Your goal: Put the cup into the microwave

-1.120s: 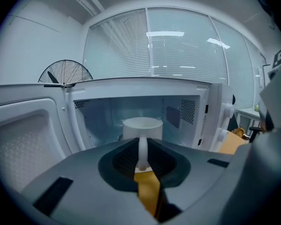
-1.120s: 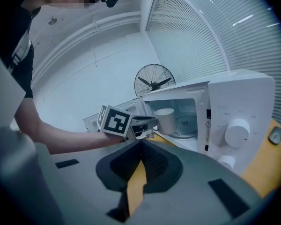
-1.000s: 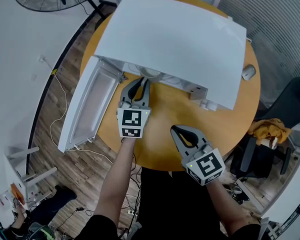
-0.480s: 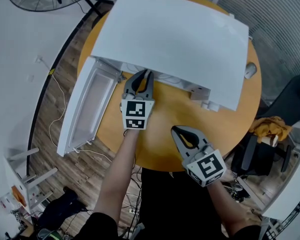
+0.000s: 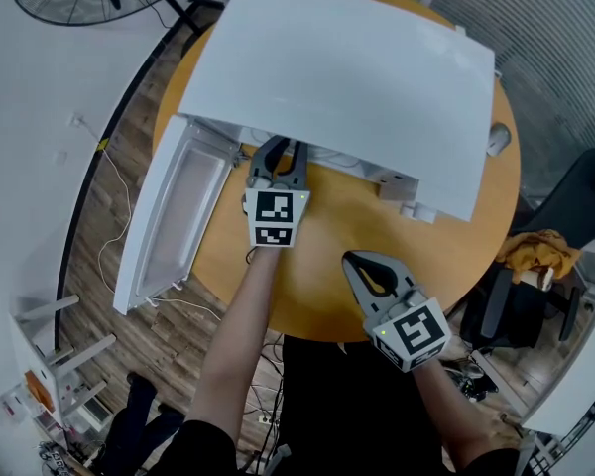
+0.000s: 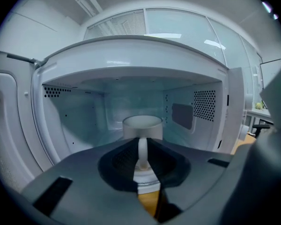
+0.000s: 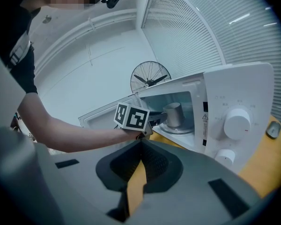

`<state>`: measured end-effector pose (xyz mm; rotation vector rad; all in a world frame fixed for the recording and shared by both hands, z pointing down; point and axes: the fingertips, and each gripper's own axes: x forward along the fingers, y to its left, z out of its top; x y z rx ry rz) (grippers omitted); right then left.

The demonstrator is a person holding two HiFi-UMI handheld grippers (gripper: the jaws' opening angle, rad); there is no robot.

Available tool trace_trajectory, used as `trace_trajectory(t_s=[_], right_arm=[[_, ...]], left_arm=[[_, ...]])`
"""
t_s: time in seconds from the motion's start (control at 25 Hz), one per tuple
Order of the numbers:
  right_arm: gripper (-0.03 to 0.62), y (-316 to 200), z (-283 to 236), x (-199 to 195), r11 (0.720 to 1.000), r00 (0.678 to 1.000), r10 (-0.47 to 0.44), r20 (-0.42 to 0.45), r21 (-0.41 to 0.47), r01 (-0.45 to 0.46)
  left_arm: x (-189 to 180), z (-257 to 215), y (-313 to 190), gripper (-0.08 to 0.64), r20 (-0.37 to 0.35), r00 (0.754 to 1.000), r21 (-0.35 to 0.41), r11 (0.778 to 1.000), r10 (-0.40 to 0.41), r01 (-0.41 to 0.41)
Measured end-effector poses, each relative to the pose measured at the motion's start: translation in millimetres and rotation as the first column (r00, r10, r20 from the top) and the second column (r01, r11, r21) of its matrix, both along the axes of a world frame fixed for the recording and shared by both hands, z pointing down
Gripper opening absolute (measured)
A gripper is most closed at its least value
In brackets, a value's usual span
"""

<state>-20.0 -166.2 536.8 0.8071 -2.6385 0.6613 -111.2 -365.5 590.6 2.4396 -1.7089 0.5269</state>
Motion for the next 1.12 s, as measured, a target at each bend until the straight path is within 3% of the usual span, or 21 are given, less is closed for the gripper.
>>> trace_trajectory(t_s=[0.72, 1.12], right_arm=[[0.009, 4.4, 8.2, 6.9, 1.0, 1.0, -0.002, -0.029, -0.018, 0.001], [0.009, 5.1, 9.0, 10.8, 1.0, 0.999, 0.004, -0.032, -0.017, -0.005]], left_arm=[[14.6, 1.3, -36.9, 0.046, 0.066, 0.998, 0.015, 1.0, 0.016, -0.017], [17.9, 1.4, -45.3, 0.046, 0.066, 0.997, 0.016, 0.999, 0.027, -0.028]])
